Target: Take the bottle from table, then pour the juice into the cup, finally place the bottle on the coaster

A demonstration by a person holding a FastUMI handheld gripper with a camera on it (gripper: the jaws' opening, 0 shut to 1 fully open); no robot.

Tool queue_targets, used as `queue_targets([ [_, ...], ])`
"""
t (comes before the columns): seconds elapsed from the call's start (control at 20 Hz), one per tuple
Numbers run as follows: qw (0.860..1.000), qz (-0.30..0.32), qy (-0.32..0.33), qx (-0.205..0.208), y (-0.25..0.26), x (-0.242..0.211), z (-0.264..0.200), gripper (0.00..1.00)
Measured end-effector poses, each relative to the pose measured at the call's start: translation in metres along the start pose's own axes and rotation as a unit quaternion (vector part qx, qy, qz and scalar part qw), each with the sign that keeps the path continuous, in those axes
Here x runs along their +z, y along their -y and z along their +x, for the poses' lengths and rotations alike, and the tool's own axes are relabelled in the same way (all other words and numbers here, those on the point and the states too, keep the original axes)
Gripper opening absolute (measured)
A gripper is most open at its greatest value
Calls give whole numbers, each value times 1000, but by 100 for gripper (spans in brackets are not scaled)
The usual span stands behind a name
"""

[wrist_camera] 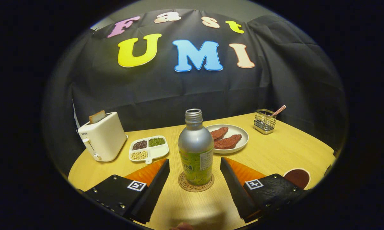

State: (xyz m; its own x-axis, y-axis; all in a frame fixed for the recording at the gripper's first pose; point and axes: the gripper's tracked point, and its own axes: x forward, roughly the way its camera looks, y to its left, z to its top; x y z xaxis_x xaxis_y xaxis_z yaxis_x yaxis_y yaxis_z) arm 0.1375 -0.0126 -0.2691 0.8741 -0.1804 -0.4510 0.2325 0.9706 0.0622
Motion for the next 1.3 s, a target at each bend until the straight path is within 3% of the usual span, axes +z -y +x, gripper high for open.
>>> queue_targets([
  [0.45,995,-9,74,68,-14,71,-86,97],
  [1.3,984,-26,137,115,-23,133,-190,97],
])
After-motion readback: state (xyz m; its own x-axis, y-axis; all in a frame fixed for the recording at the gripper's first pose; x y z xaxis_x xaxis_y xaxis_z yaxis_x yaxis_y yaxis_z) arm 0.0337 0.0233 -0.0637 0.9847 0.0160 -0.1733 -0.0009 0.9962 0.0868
